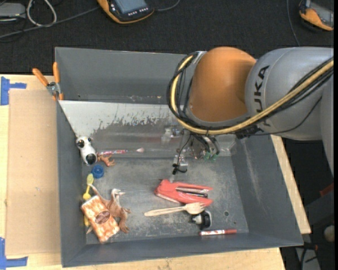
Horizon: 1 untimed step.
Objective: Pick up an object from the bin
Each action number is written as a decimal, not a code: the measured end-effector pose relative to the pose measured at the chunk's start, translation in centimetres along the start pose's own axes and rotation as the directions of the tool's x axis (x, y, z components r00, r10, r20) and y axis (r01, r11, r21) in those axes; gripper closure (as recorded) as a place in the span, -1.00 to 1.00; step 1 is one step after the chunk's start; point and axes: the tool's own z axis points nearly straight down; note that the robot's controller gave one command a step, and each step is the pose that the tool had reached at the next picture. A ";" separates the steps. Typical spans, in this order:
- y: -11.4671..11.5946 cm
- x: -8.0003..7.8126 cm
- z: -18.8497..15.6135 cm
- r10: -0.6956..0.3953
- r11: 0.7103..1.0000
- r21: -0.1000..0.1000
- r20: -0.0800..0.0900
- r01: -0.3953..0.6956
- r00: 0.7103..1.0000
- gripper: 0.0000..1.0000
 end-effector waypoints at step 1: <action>-2.0 -0.5 1.3 0.024 1.000 0.001 -0.001 -0.024 1.000 -1.00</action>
Offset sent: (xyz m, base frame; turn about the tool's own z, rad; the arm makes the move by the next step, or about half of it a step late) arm -0.0379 -0.0827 -0.0540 0.1552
